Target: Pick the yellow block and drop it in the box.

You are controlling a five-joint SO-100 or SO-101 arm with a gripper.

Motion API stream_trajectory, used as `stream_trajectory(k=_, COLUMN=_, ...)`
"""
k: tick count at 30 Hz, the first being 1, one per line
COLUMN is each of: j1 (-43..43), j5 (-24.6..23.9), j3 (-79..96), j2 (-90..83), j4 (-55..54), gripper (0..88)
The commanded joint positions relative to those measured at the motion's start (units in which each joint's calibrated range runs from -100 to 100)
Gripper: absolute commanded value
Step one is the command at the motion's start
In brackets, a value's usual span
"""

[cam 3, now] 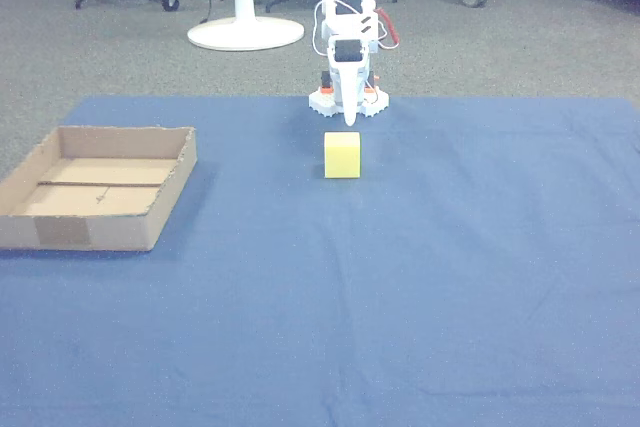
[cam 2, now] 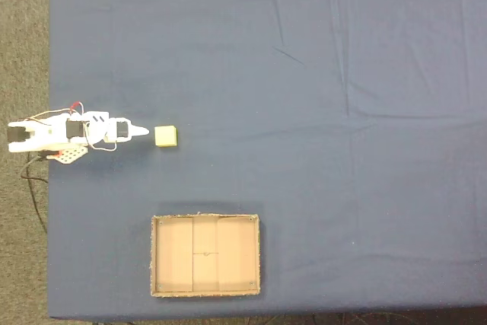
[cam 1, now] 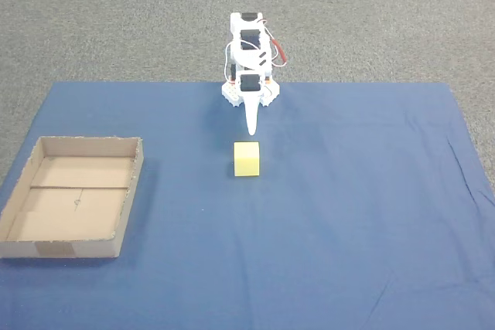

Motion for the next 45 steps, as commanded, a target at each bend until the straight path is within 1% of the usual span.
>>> stream_trajectory(k=1, j1=-0.46, j5=1.27, j3=0.79, j2=-0.19, j4=-0.61, gripper=0.2)
stream_trajectory(k=11, j1=-0.46, j5=1.07, j3=0.79, j2=-0.19, j4=-0.61, gripper=0.2)
stream_trajectory(k=13, j1=-0.06, j5=0.39, j3=0.79, j2=-0.19, j4=-0.61, gripper=0.2)
stream_trajectory(k=14, j1=0.72, j5=0.0, j3=0.7, j2=-0.19, j4=-0.61, gripper=1.7)
stream_trajectory(k=15, j1=1.35, j5=0.1, j3=-0.02, j2=1.07, j4=-0.36, gripper=10.4)
stream_trajectory(k=16, j1=1.9, j5=-1.17, j3=-2.37, j2=3.44, j4=-0.2, gripper=24.0)
stream_trajectory(k=17, j1=2.69, j5=-0.63, j3=-6.54, j2=6.98, j4=1.21, gripper=33.0)
stream_trajectory(k=18, j1=3.08, j5=0.59, j3=-11.97, j2=11.37, j4=3.36, gripper=39.6)
stream_trajectory(k=21, j1=3.16, j5=3.13, j3=-27.98, j2=26.99, j4=6.17, gripper=43.6)
stream_trajectory(k=25, j1=3.87, j5=3.13, j3=-40.38, j2=46.75, j4=9.97, gripper=45.0)
stream_trajectory(k=29, j1=5.44, j5=3.86, j3=-50.79, j2=66.42, j4=10.63, gripper=45.1)
stream_trajectory(k=31, j1=6.15, j5=4.05, j3=-58.21, j2=74.69, j4=13.36, gripper=44.9)
stream_trajectory(k=35, j1=6.46, j5=4.05, j3=-66.9, j2=82.96, j4=16.09, gripper=44.2)
stream_trajectory(k=41, j1=2.22, j5=4.93, j3=-67.62, j2=90.81, j4=14.93, gripper=42.5)
stream_trajectory(k=45, j1=1.51, j5=5.32, j3=-67.17, j2=93.94, j4=14.02, gripper=39.9)
